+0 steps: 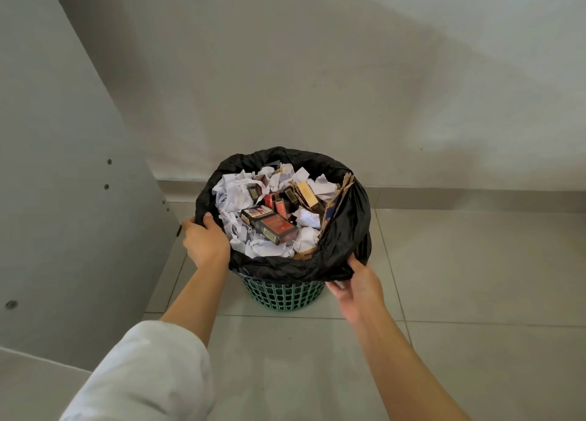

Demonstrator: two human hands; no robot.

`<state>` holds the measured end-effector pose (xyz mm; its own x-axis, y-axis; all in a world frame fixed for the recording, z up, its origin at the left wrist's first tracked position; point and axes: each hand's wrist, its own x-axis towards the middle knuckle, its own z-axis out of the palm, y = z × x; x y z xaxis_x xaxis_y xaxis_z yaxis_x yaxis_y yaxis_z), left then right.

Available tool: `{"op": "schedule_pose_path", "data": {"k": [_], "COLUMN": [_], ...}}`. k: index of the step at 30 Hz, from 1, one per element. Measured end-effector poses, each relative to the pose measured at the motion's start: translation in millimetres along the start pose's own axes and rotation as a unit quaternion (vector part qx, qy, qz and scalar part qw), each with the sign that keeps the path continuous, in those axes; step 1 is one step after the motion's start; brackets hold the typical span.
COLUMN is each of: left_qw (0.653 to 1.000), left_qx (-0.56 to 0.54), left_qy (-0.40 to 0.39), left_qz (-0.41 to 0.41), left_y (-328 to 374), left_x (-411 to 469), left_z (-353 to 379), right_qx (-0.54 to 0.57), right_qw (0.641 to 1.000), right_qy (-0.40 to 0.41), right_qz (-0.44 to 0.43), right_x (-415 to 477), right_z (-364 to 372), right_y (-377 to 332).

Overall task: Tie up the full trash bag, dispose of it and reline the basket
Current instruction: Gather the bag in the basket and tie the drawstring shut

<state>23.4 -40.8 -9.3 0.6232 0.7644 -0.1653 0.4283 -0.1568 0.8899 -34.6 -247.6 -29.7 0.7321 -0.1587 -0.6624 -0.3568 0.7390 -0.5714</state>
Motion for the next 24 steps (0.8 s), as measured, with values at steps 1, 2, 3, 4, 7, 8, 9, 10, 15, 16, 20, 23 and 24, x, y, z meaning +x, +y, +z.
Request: {"op": "schedule_pose_path", "data": {"k": [1,2,3,4,7,8,9,10,15,16,20,23,24], "left_qw": [1.000,1.000,1.000,1.000,0.999,0.998,0.998,0.998,0.997,0.997,0.997,0.997,0.997], "left_qx": [-0.005,-0.009,-0.014,-0.020,-0.042,-0.048,-0.054,-0.058,-0.070,-0.071,-0.076,-0.069,-0.070], "left_qy": [0.003,0.006,0.009,0.013,0.022,0.024,0.024,0.025,0.019,0.019,0.009,-0.016,-0.030], "left_qz": [-0.003,-0.005,-0.006,-0.007,-0.017,-0.021,-0.023,-0.023,-0.022,-0.022,-0.024,-0.022,-0.024], "left_y": [0,0,0,-1,-1,-2,-2,-2,-4,-3,-6,-6,-6], "left_x": [0,0,0,-1,-3,-4,-5,-6,-7,-7,-7,-7,-6], "left_z": [1,2,3,5,9,10,11,11,12,12,14,14,14], "right_qx": [-0.004,-0.006,-0.001,0.011,0.072,0.075,0.063,0.050,0.060,0.053,-0.040,-0.078,-0.082], "right_qw": [1.000,1.000,0.999,0.999,0.997,0.997,0.998,0.999,0.998,0.999,0.990,0.969,0.964], "right_qy": [0.009,0.020,0.030,0.036,0.021,0.009,-0.001,-0.007,-0.010,0.007,0.083,0.127,0.127], "right_qz": [-0.010,-0.015,-0.018,-0.020,-0.013,-0.003,0.009,0.019,0.007,-0.006,-0.109,-0.199,-0.220], "right_x": [1,2,3,4,2,-1,-5,-9,-22,-23,-34,-46,-47], "right_z": [-1,-2,-2,-2,2,4,4,5,6,6,18,32,36], "right_y": [0,-2,-5,-8,-10,-5,1,8,20,20,21,19,18]}}
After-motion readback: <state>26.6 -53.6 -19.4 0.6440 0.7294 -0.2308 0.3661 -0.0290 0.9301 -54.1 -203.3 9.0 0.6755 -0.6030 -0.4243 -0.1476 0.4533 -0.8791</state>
